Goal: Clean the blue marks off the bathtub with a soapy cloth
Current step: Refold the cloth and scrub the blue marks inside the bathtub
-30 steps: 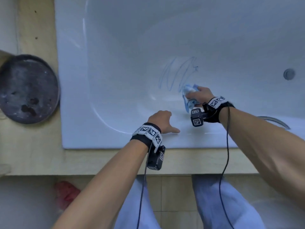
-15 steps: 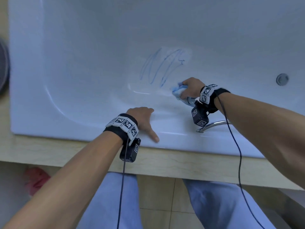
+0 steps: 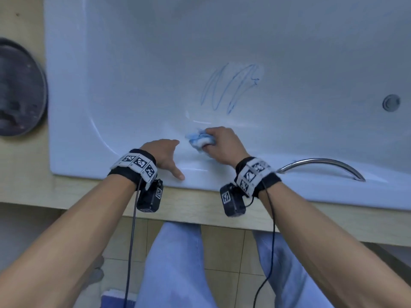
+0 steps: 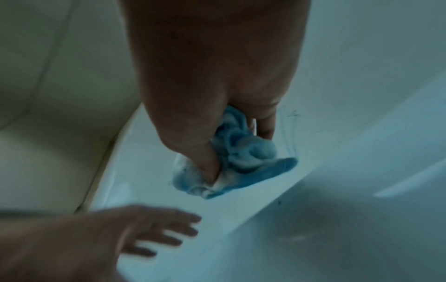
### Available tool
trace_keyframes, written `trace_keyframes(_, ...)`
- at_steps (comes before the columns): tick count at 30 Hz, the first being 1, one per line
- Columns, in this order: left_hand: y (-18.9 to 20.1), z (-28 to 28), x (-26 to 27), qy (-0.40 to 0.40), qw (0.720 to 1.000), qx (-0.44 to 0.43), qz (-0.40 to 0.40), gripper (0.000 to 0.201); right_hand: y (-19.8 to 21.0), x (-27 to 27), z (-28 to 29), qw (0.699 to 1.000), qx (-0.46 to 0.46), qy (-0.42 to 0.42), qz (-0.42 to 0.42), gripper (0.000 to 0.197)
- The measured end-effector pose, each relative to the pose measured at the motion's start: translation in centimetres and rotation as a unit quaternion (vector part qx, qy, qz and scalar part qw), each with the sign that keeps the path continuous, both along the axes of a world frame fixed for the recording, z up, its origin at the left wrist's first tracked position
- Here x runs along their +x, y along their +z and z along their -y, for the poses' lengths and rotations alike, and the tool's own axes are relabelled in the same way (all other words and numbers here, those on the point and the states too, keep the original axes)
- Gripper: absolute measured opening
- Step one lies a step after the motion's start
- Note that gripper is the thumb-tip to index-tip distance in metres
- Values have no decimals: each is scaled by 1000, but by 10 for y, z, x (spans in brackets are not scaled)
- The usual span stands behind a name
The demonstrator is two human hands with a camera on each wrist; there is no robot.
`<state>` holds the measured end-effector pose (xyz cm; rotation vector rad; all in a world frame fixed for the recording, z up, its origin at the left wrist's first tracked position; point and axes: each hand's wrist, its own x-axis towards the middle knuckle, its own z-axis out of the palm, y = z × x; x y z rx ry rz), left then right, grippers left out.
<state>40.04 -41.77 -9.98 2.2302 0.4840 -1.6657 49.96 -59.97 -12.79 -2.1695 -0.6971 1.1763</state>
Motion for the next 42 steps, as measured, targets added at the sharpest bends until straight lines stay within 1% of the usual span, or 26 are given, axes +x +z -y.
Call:
trace_keyframes(2,-1,-2,0,-7,1000,4,3,132,3,-23,-3,997,-21,72,21,22)
trace_keyframes(3,-2,-2,2,-9,1000,3,4,131,2,-32,-2,995,-34,90,26,22)
trace_keyframes(5,-6,-1,9,-21,1000,-7,-2,122,-4,-36,5,993,-61,89,47,28)
trace_keyframes(7,-11,2,18,-56,998,-15,4,103,-13,-21,13,988,-110,87,61,35)
trace_keyframes(9,-14,6,28,-74,996,-27,31,81,-29,7,23,974,-195,106,48,36)
trace_keyframes(10,-16,8,34,-79,995,-31,48,74,-38,24,27,965,-232,118,34,37)
trace_keyframes(12,-21,11,46,-102,992,-27,74,69,-58,58,32,959,-253,128,-24,37)
trace_keyframes(14,-32,17,56,-140,986,-21,87,63,-77,91,35,960,-251,105,-63,34)
trace_keyframes(15,-39,20,60,-158,983,-20,94,57,-84,106,35,962,-253,77,-67,39)
trace_keyframes(17,-56,26,65,-202,972,-15,115,48,-103,135,40,967,-252,-5,-46,54)
trace_keyframes(18,-65,28,68,-223,967,-20,123,46,-115,149,43,968,-244,-59,-32,56)
trace_keyframes(20,-84,33,69,-254,958,-35,132,41,-140,170,54,963,-213,-166,-14,52)
trace_keyframes(21,-93,34,69,-266,954,-40,134,39,-153,179,58,959,-201,-202,6,49)
trace_keyframes(23,-109,36,66,-278,950,-53,132,40,-178,193,67,951,-193,-233,62,46)
trace_keyframes(25,-121,34,64,-274,953,-65,110,44,-201,205,73,943,-192,-256,93,45)
trace_keyframes(27,-133,31,65,-274,954,-76,91,49,-225,216,77,936,-191,-278,103,45)
trace_keyframes(30,-144,28,66,-303,946,-89,72,51,-255,228,78,926,-163,-329,87,42)
trace_keyframes(32,-149,29,67,-325,938,-96,68,55,-271,237,74,924,-147,-340,95,43)
trace_keyframes(33,-152,33,68,-338,934,-94,67,58,-277,240,75,927,-143,-332,101,44)
trace_keyframes(36,-160,47,72,-359,927,-91,52,56,-293,246,75,929,-145,-318,124,45)
trace_keyframes(40,-164,45,86,-360,922,-135,53,34,-305,257,67,933,-129,-290,172,41)
trace_keyframes(42,-167,33,93,-314,936,-152,56,29,-311,265,65,935,-128,-267,197,39)
